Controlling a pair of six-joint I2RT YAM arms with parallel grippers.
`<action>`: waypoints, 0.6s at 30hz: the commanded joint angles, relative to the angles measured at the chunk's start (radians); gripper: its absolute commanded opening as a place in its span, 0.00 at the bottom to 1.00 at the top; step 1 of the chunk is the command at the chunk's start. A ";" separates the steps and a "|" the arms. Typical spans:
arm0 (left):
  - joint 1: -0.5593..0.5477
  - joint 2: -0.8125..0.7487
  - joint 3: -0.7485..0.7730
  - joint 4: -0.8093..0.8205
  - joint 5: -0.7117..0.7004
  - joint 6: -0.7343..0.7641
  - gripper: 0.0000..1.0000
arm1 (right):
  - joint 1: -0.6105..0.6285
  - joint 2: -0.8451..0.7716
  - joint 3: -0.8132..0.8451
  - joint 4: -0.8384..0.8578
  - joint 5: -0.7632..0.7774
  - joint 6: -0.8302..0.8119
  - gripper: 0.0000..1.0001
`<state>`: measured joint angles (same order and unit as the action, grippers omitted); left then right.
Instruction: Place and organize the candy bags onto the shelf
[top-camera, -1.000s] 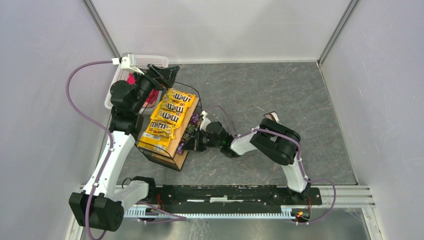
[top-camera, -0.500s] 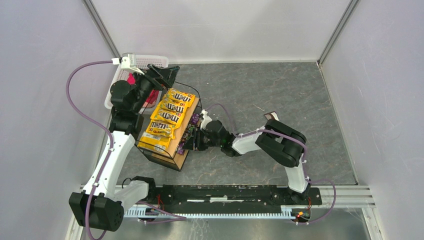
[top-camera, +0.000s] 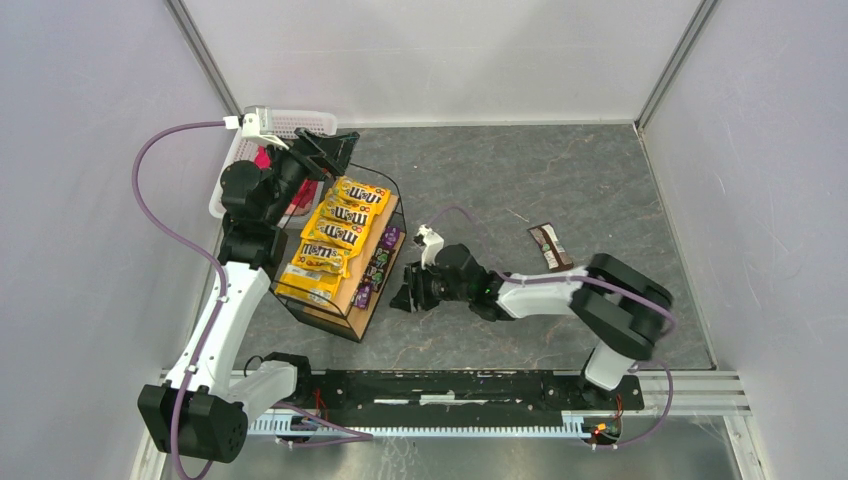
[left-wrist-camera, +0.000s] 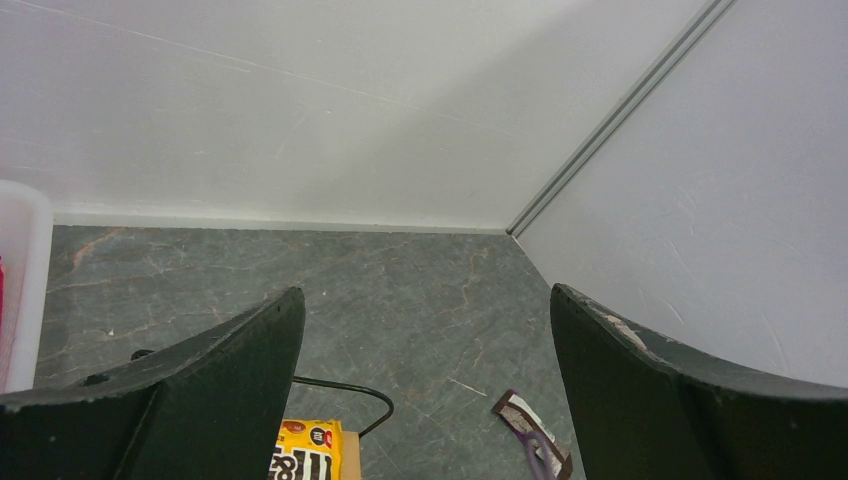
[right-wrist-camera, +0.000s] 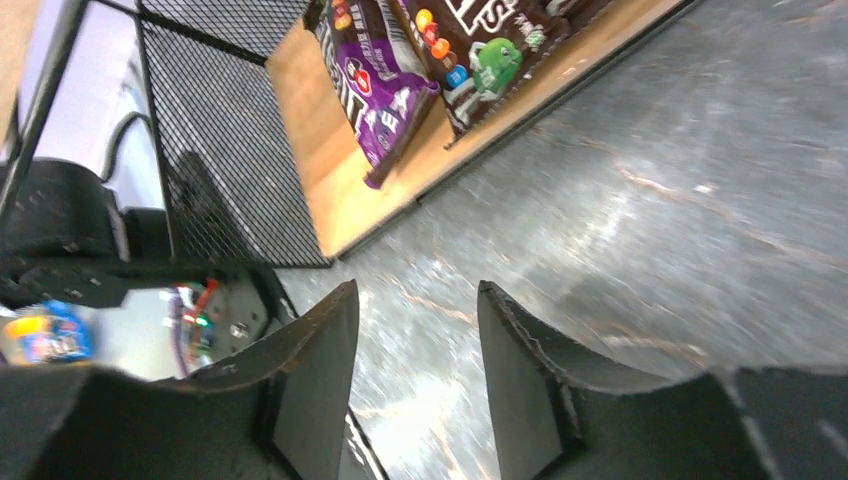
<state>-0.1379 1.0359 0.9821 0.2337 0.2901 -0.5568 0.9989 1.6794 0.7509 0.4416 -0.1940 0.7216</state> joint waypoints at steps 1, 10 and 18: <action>-0.004 -0.002 0.015 0.024 0.010 -0.012 0.98 | -0.019 -0.228 -0.077 -0.267 0.223 -0.307 0.58; -0.009 0.001 0.011 0.027 0.002 -0.007 0.98 | -0.348 -0.676 -0.340 -0.527 0.407 -0.386 0.75; -0.037 0.014 0.011 0.022 -0.007 0.008 0.98 | -0.825 -0.701 -0.374 -0.481 0.145 -0.326 0.81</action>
<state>-0.1593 1.0412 0.9821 0.2340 0.2893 -0.5568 0.3588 0.9424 0.3855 -0.0837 0.1318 0.3622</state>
